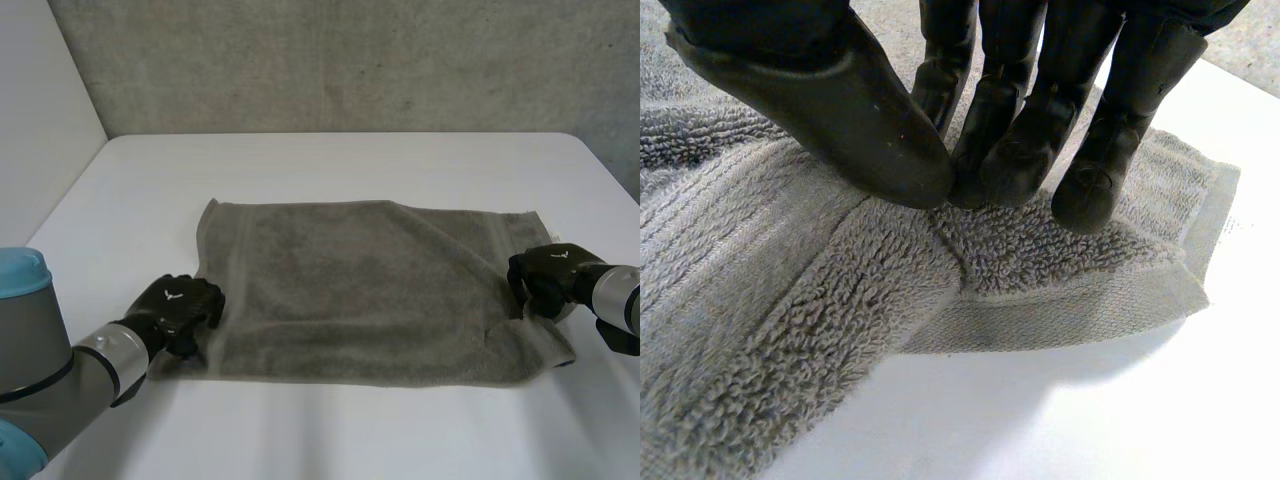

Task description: Fold the towel.

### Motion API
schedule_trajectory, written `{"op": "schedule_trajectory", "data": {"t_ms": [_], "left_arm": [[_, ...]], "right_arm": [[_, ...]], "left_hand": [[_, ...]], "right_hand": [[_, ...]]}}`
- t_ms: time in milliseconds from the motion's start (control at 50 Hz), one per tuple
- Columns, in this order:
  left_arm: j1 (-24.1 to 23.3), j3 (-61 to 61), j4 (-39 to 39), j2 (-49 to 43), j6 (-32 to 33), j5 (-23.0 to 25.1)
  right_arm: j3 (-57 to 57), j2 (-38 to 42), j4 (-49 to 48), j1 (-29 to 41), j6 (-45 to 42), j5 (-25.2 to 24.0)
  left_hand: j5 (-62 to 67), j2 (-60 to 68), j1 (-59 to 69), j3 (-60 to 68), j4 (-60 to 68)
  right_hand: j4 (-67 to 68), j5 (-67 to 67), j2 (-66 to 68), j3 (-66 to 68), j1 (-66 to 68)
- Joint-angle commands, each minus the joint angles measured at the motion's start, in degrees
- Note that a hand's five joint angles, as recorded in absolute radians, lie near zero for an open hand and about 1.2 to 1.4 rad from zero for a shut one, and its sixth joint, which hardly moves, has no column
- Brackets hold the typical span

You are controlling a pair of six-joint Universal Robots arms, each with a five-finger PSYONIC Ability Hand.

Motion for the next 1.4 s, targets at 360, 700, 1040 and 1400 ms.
{"op": "schedule_trajectory", "data": {"t_ms": [360, 700, 1040, 1400], "left_arm": [[0.88, 2.21, -0.08, -3.68, -0.03, -0.58], [1.68, 1.16, -1.65, 0.08, -0.82, -0.14], [9.15, 0.46, -15.72, 21.9, -5.57, 7.41], [12.57, -0.43, -21.79, 14.98, -4.96, 11.72]], "right_arm": [[0.08, 0.09, 0.0, 0.08, -0.28, -0.09], [-0.1, -0.53, 1.4, 0.08, 0.07, -0.17], [-4.58, -13.8, 25.93, -10.73, -5.2, -20.04], [0.6, -5.9, 36.93, -11.43, -28.14, -11.52]], "left_hand": [[32.46, 32.2, 32.43, 32.19, 32.13], [45.29, 45.03, 45.26, 45.02, 44.96], [45.29, 45.03, 45.26, 45.02, 44.96], [45.29, 45.03, 45.26, 45.02, 44.96]], "right_hand": [[3.23, 3.04, 5.11, 2.88, 4.39], [3.23, 3.04, 5.11, 2.88, 4.39], [3.23, 3.04, 5.11, 2.88, 4.39], [3.23, 3.04, 5.11, 2.88, 4.39]]}}
